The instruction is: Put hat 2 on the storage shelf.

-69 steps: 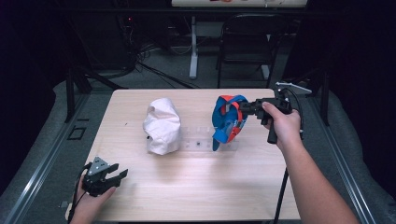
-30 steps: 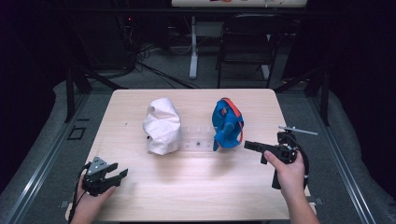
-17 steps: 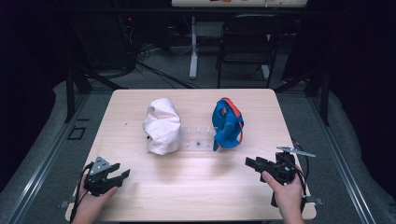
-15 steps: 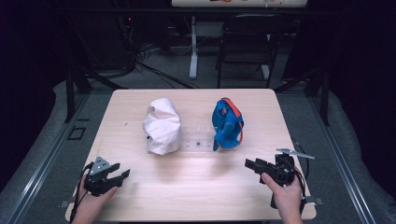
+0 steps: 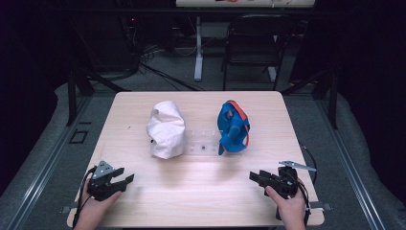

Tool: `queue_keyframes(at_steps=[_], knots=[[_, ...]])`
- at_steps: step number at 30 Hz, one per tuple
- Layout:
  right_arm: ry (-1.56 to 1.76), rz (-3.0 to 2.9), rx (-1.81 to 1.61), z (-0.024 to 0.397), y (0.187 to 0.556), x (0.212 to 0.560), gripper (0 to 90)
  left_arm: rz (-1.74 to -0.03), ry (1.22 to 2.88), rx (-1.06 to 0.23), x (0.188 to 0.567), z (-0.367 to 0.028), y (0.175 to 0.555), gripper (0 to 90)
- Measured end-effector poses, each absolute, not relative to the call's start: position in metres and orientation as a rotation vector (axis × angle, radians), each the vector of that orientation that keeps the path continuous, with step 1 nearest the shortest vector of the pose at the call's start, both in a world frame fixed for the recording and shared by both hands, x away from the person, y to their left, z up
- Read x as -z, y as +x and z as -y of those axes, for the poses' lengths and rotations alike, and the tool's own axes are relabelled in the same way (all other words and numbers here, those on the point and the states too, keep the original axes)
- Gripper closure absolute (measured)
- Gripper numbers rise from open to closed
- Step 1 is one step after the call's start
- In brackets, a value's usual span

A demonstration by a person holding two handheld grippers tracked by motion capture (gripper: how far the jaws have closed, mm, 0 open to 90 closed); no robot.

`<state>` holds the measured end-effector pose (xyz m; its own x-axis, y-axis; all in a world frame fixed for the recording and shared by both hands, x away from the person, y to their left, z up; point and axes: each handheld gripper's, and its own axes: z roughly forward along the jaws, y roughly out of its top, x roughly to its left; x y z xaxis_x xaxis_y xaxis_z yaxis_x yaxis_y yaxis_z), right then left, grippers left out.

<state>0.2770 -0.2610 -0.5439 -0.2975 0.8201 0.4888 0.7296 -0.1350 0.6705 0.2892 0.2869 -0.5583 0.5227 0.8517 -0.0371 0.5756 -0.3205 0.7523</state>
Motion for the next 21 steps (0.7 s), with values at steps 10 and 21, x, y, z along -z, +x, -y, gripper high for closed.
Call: queue_keyframes(at_steps=[10, 21], knots=[[1.720, -2.061, -1.298, 0.238, 0.279, 0.557, 46.3, -1.153, 2.037, -0.460, 0.560, -0.285, 0.289, 48.7], [1.731, -2.087, -1.299, 0.235, 0.281, 0.559, 50.9, -1.154, 2.030, -0.450, 0.562, -0.286, 0.291, 48.8]])
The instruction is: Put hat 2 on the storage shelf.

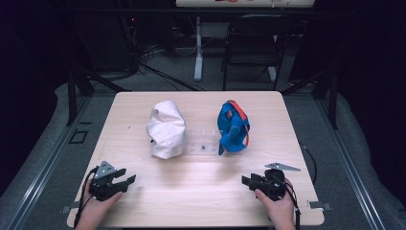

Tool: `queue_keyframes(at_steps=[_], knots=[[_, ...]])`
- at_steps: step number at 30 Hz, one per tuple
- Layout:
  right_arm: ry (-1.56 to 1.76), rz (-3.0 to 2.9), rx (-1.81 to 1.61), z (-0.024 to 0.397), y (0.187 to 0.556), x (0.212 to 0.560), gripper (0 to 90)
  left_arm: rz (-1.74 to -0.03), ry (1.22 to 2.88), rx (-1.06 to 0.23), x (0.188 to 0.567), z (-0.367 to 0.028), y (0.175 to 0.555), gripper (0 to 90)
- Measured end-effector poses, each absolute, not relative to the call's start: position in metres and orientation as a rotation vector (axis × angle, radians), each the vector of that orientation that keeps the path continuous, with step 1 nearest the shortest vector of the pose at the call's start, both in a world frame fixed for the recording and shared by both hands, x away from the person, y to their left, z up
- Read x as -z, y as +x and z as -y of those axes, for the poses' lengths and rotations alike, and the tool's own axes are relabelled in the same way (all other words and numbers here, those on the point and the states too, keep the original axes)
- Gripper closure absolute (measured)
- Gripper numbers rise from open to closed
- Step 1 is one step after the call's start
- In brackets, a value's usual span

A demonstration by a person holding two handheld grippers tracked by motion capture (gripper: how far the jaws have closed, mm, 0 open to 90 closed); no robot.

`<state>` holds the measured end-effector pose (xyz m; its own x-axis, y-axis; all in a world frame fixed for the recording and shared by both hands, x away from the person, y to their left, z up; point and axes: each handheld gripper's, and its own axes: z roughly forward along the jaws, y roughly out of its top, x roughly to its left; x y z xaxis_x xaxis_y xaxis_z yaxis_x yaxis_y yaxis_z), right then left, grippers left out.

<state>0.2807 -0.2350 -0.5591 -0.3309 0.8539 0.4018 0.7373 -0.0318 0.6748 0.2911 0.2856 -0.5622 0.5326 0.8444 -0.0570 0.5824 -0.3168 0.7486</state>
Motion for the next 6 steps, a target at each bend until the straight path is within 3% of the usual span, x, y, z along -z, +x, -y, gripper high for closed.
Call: queue_keyframes(at_steps=[6], knots=[[1.736, -2.083, -1.297, 0.2357, 0.2805, 0.5584, 51.2, -1.137, 2.030, -0.450, 0.5614, -0.2833, 0.2910, 48.9]])
